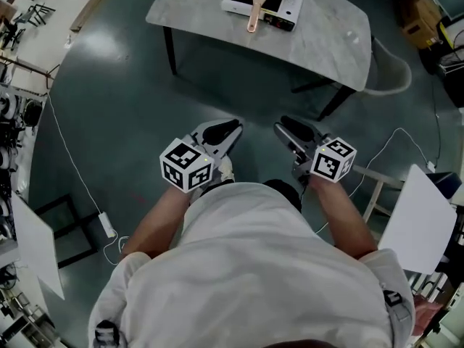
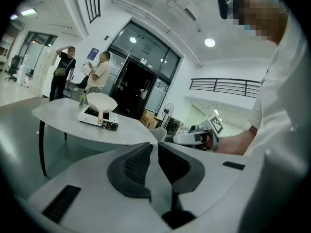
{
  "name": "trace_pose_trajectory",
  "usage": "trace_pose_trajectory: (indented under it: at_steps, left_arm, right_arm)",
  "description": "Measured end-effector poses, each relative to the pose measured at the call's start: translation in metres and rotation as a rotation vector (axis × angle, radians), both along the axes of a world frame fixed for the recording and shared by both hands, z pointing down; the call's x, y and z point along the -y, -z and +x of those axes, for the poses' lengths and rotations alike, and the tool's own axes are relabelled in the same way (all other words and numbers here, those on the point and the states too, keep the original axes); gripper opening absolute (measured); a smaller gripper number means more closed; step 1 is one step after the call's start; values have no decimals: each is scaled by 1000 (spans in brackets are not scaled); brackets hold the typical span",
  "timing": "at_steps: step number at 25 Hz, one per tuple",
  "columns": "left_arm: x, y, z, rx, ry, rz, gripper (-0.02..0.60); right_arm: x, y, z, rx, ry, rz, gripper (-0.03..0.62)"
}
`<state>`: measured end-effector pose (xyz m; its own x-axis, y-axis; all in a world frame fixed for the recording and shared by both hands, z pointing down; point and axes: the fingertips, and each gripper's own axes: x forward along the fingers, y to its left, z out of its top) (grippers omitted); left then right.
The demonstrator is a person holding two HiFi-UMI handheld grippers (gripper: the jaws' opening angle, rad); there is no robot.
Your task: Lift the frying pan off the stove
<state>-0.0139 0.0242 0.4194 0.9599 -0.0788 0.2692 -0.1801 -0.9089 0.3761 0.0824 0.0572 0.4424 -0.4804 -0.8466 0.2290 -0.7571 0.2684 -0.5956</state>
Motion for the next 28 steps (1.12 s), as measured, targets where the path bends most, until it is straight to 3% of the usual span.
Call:
trace_pose_trajectory:
  at_steps: [4, 9, 13, 17, 21, 28]
  left_arm:
    - [54, -11, 4, -12, -16, -87, 120]
    - [105, -29, 25, -23, 7, -176, 154]
    - [151, -51, 55, -19, 24, -245, 183]
    - [205, -68, 96, -24, 59, -321, 209]
    - [260, -81, 138, -23, 100, -380, 229]
    - [329, -122, 203, -11, 144, -498, 258]
  right_arm:
    - [61, -11, 19, 83, -37, -57, 206]
    - [132, -28, 68, 183, -84, -107, 234]
    - [207, -40, 106, 273, -52, -90, 272]
    - [277, -70, 155, 344, -99, -216, 279]
    - [358, -73, 185, 378, -6, -205, 298]
    - [460, -107, 221, 454, 50, -289, 318]
